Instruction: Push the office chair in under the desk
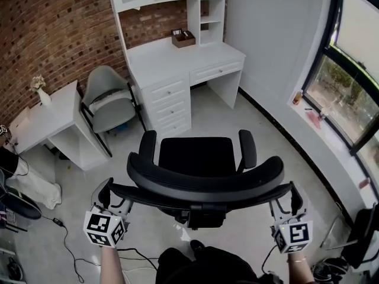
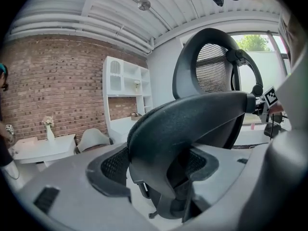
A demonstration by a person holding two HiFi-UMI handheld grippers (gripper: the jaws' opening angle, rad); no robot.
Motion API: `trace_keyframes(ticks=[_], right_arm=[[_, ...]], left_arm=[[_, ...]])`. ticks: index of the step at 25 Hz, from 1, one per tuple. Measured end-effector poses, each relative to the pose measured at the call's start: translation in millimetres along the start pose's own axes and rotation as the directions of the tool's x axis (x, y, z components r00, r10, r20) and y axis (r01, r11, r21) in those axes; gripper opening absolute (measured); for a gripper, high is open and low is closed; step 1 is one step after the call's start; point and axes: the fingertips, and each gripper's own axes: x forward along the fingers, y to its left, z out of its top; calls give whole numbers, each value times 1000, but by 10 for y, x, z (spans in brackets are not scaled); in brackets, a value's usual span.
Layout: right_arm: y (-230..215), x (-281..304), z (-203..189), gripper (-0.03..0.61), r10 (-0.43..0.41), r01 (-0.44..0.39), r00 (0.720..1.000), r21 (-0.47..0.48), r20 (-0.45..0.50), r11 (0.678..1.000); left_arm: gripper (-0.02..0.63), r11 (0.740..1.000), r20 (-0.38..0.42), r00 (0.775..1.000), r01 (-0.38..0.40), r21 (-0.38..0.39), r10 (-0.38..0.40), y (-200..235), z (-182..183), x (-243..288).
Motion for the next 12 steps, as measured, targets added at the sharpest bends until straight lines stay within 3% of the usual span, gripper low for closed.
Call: trace_keyframes(ticks=[12], right_arm=[[433,81,115,265,-226,227,973,11,-47,974]], left_arm=[[298,974,-5,976,218,65,-219,634,193,748]])
